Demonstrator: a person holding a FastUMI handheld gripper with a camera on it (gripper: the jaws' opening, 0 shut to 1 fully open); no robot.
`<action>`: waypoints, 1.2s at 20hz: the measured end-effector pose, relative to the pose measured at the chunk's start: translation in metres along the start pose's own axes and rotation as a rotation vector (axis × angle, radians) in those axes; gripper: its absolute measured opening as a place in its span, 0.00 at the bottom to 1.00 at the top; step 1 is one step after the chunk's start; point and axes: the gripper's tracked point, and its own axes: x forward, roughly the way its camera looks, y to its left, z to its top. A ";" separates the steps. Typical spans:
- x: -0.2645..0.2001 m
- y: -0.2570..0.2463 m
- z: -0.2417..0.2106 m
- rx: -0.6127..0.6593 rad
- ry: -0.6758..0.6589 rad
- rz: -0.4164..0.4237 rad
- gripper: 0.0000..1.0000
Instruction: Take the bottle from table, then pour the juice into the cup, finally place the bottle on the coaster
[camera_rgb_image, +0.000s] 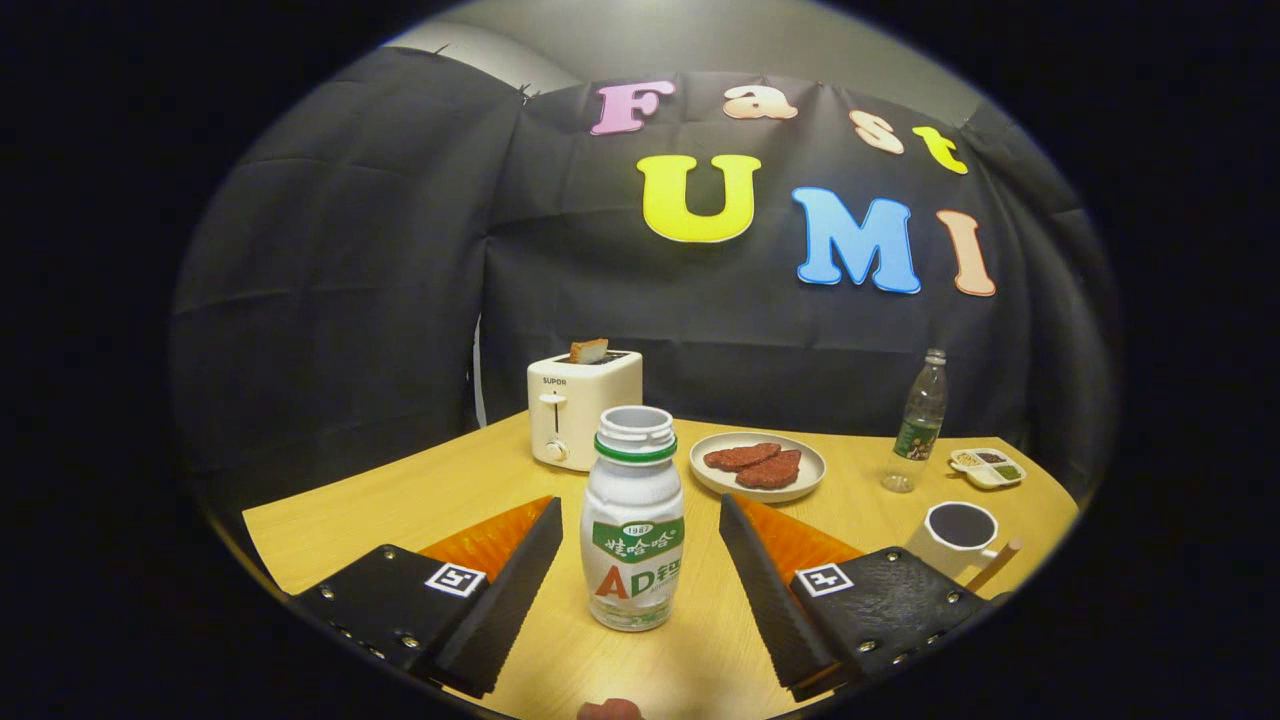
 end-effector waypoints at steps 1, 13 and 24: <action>0.004 -0.001 -0.004 0.000 0.005 -0.007 0.97; 0.025 0.006 -0.015 0.041 0.073 0.048 0.69; -0.004 -0.065 0.050 0.580 0.014 -0.086 0.66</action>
